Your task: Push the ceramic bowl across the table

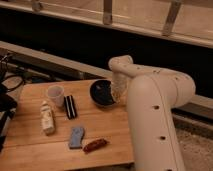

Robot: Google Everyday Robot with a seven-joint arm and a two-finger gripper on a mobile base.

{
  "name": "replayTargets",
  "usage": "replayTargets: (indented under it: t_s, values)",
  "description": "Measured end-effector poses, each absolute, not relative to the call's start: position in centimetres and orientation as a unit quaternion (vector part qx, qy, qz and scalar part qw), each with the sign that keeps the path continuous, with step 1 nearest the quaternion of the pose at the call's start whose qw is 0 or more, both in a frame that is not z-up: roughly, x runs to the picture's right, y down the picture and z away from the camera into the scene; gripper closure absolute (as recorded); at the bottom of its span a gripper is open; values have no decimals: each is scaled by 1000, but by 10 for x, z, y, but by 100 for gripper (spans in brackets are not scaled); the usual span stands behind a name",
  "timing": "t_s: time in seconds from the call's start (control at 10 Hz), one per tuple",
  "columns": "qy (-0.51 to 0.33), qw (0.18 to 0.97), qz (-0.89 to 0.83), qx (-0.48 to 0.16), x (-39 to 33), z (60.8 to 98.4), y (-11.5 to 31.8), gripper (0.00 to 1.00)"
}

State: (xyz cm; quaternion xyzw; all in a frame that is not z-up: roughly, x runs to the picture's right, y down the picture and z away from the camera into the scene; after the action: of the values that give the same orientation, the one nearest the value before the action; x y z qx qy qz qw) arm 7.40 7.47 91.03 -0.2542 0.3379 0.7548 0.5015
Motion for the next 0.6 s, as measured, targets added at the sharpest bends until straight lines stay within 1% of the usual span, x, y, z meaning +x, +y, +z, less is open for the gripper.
replayTargets:
  t_s: [0.1, 0.3, 0.4, 0.6]
  values:
    - [334, 502, 757, -251, 76, 908, 72, 82]
    - [319, 509, 765, -233, 80, 901, 50, 82]
    - [312, 509, 770, -225, 82, 895, 32, 82]
    - [307, 502, 779, -218, 100, 897, 3, 82]
